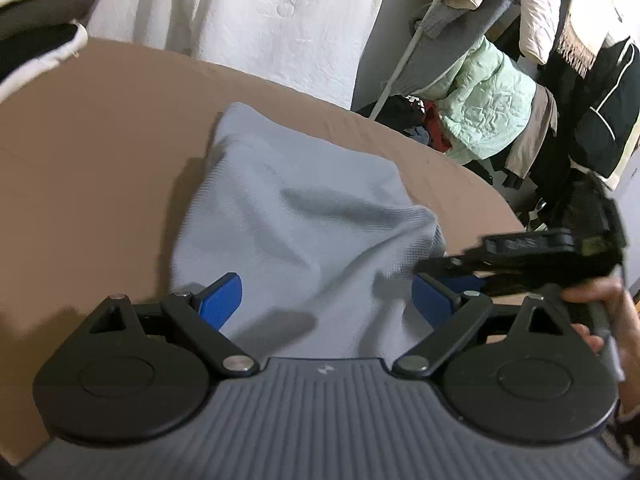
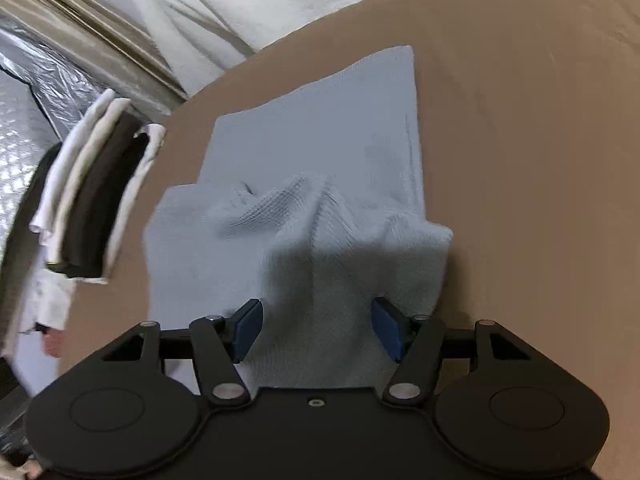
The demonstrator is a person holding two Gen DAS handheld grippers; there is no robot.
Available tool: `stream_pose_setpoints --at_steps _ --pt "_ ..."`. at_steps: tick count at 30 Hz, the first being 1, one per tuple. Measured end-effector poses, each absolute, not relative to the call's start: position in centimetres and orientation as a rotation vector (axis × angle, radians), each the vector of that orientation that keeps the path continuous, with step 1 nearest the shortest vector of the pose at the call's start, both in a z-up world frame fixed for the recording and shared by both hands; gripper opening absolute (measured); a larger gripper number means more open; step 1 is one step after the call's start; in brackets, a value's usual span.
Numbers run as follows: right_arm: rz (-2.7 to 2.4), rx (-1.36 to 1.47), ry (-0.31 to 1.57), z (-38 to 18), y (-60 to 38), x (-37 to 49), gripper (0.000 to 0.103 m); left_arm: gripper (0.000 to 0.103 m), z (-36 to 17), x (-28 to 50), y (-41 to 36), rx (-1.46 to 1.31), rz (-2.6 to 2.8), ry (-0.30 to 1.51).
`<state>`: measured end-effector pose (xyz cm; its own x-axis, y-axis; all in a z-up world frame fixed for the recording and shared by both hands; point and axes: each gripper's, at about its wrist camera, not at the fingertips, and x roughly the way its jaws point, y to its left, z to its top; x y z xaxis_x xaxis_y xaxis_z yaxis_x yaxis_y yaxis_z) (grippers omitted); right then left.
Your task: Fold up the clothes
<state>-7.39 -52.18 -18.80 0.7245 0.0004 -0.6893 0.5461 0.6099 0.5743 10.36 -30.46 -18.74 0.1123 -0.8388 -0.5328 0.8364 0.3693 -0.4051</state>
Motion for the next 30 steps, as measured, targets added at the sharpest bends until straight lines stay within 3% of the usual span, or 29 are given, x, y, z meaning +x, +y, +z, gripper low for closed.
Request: stream_pose_setpoints --at_steps 1,4,7,15,18,21,24,27,29,30 --pt "-0.321 0.843 0.683 -18.4 -51.7 -7.4 0.066 0.093 -18.9 10.3 -29.7 -0.003 -1.22 0.775" --pt "-0.243 0.763 0.615 -17.0 -50.3 -7.3 0.02 0.093 -19.7 10.4 -27.9 -0.024 -1.179 0.755" --pt "-0.167 0.682 0.546 -15.7 -49.0 -7.3 0.013 0.093 -20.2 11.2 -25.8 -0.112 -1.137 0.77" --pt "0.04 0.474 0.357 -12.1 -45.4 -7.2 0.012 0.093 -19.1 14.2 -22.4 -0.291 -1.085 0.742" --pt "0.187 0.605 0.24 -11.3 -47.3 -8.2 0.012 0.093 -19.4 15.1 -21.6 -0.356 -1.069 0.768" --pt "0.03 0.693 0.302 -13.2 -50.7 -9.4 0.012 0.093 -20.0 14.9 -22.4 -0.303 -1.078 0.79" --pt "-0.135 0.845 0.488 -16.3 -54.7 -9.9 0.013 0.093 -21.1 14.1 -24.4 -0.213 -1.1 0.838" --pt "-0.181 0.983 0.527 -18.5 -56.4 -10.8 0.023 0.093 -22.1 13.1 -25.6 -0.152 -1.105 0.847" --pt "-0.199 1.032 0.549 -19.3 -56.7 -10.9 0.039 0.093 -22.4 12.6 -26.0 -0.117 -1.105 0.834" --pt "-0.209 1.038 0.566 -19.3 -56.6 -10.8 0.04 0.093 -22.4 12.6 -26.0 -0.118 -1.101 0.832"
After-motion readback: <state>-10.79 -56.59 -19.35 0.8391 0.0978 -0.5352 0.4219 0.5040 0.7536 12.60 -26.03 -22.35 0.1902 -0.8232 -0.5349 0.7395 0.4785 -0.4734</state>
